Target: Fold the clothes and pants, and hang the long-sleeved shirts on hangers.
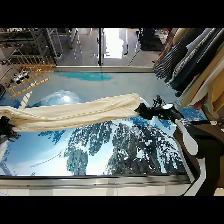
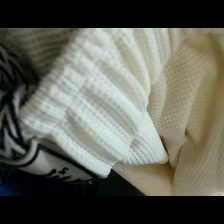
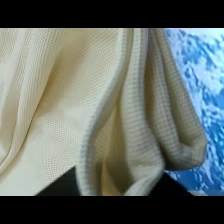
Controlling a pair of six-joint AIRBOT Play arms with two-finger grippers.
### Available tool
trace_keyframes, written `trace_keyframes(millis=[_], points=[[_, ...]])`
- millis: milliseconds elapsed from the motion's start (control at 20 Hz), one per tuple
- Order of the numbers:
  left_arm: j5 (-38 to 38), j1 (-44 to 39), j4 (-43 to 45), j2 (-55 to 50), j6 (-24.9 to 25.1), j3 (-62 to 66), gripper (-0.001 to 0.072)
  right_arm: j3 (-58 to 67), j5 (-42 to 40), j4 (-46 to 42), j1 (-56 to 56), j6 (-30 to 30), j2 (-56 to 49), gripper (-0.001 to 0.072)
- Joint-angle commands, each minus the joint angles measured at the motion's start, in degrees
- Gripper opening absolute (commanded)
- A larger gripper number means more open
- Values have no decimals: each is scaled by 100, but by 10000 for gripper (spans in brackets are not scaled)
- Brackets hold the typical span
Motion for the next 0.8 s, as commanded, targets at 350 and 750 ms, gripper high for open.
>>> trace_keyframes(millis=[350,750], points=[[-2428,234,-83,136,1158,2306,21,1609,2271,-2413,-291,11,885,27],[-3464,280,1969,297,1611,914,19,428,4544,-3574,15,-109,1246,26]])
